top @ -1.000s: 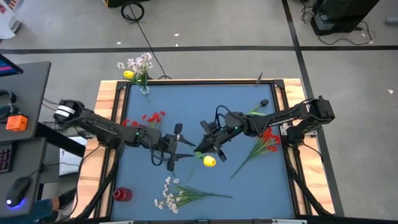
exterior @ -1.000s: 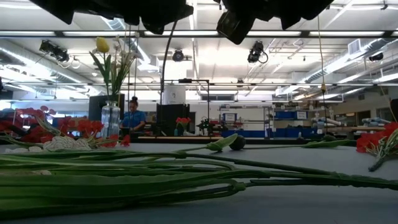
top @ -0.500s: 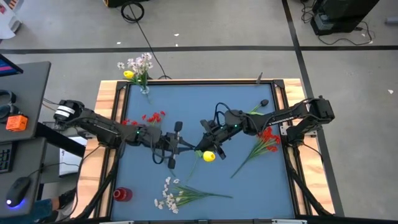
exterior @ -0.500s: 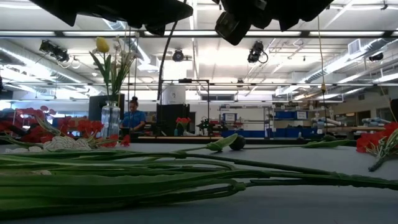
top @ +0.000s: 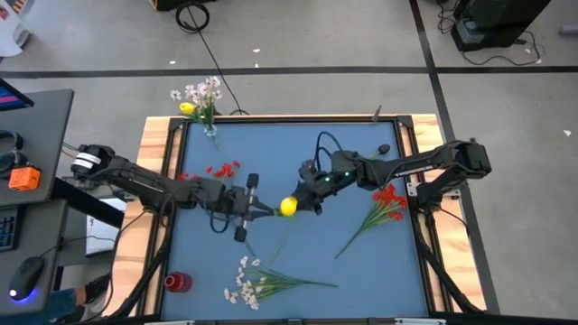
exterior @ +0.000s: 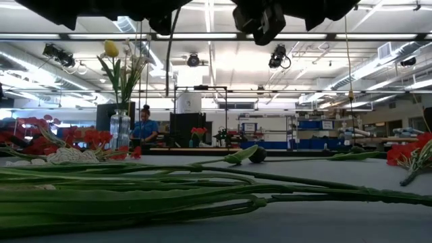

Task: Sort flowers into vase by color
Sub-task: Put the yellow flower into the transparent vase

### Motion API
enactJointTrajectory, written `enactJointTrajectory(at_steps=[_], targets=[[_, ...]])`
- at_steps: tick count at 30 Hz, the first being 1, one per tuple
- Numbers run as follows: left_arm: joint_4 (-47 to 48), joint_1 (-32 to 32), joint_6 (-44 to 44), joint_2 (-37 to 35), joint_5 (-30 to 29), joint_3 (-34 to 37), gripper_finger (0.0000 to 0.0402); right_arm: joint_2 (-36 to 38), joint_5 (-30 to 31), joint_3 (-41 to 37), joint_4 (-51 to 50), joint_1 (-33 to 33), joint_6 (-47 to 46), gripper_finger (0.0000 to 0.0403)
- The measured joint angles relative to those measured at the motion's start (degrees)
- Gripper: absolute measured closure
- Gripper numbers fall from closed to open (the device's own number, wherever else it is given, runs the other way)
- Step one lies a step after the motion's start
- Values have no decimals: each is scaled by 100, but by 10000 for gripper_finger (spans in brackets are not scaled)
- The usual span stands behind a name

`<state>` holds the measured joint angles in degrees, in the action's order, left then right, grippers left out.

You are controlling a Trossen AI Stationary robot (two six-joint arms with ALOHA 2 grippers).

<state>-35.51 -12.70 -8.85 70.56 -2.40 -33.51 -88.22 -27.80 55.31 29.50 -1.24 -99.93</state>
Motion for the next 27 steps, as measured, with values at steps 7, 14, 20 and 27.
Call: enactJointTrajectory(at_steps=[7, 14, 20, 27], targets=[[-95, 16, 301, -694, -1020, 371, 398, 383, -29, 0, -203, -418, 858, 281], [-87, 136, 550, -1282, -2356, 679, 392, 1104, 274, 0, -1176, -729, 2620, 286], [-50, 303, 862, -1551, -2517, 759, 394, 2114, 1715, 0, -2601, -917, 4212, 286], [-40, 464, 1552, -1641, -3245, 759, 394, 3361, 2747, 4, -3663, -656, 6877, 286]])
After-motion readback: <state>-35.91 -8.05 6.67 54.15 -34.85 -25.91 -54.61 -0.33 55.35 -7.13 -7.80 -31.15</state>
